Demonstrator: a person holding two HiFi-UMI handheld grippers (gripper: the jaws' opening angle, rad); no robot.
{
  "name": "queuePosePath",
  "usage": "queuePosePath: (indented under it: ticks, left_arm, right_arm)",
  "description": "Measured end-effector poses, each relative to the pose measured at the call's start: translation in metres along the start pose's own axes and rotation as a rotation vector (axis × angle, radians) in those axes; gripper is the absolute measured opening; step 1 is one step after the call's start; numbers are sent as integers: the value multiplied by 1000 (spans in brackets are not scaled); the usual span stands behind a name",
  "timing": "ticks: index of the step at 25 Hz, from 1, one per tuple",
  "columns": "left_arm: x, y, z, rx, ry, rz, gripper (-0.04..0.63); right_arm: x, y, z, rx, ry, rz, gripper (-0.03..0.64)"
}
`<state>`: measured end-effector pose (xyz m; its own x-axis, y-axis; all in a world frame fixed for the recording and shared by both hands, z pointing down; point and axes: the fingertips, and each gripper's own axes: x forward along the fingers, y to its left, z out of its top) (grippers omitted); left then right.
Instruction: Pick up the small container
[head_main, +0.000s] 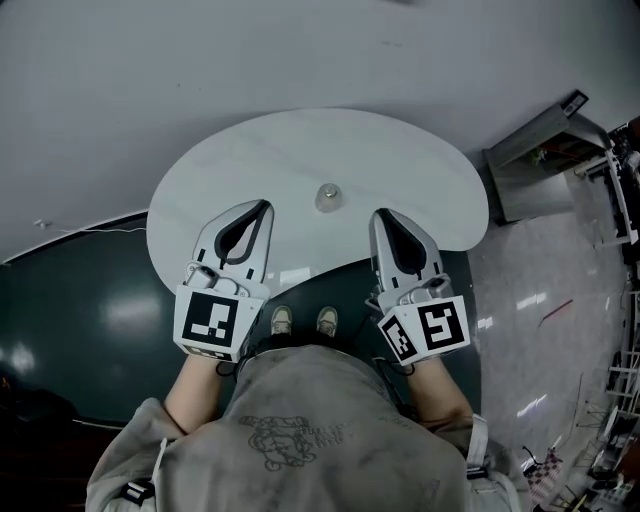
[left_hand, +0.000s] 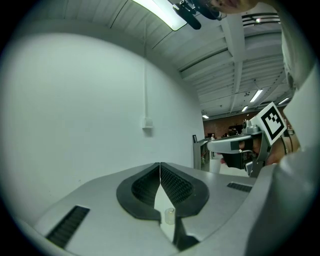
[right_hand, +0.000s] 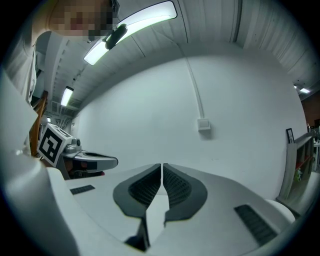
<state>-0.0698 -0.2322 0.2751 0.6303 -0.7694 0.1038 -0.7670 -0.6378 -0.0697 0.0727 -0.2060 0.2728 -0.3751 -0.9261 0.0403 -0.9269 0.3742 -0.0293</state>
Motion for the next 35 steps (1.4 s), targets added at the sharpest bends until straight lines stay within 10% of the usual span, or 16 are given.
queuePosePath:
  ticks: [17, 35]
  left_arm:
    - [73, 7, -2, 48, -44, 6, 18]
    - [144, 33, -101, 17, 30, -25, 18]
  right_arm:
    - [75, -39, -23, -61, 7, 76, 129]
    - [160, -54, -165, -97, 184, 104, 281]
